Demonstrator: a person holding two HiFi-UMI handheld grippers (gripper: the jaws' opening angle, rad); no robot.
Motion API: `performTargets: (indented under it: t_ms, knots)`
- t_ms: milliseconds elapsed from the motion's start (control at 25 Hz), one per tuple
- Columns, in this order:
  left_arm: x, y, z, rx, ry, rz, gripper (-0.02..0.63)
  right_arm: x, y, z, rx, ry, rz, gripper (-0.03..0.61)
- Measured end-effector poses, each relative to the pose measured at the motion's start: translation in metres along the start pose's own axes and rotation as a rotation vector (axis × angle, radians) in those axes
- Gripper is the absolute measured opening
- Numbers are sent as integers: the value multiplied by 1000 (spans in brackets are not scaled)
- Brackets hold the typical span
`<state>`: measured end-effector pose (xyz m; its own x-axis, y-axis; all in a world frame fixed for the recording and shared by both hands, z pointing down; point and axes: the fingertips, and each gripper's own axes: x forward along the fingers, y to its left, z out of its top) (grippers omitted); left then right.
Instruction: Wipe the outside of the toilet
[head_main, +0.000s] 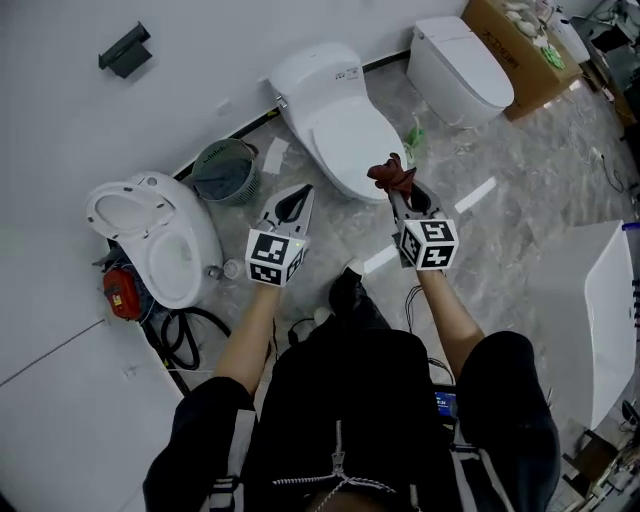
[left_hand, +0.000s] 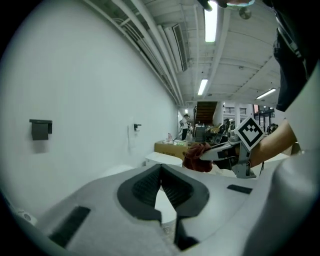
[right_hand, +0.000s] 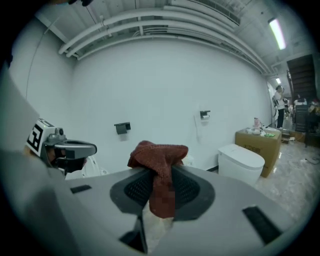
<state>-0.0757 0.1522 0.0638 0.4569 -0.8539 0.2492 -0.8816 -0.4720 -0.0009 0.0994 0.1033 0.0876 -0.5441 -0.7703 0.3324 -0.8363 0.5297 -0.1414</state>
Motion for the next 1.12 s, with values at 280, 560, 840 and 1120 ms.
performTargets:
  t_ms: [280,560,840,1120]
  knots:
    - [-31,-6,61,51,-99,5,5,-47,22,77,-24,-159,25,91]
    - [-60,-16,69,51,-120,16,5,-80,48,96,-34,-216,44,91]
    - [-67,-26,60,26,-113,-1,5,-90,56,78,-25,-187,39,91]
    - [-61,-39,63,27,-110,-3,5,-99,52,82,-38,-194,47,91]
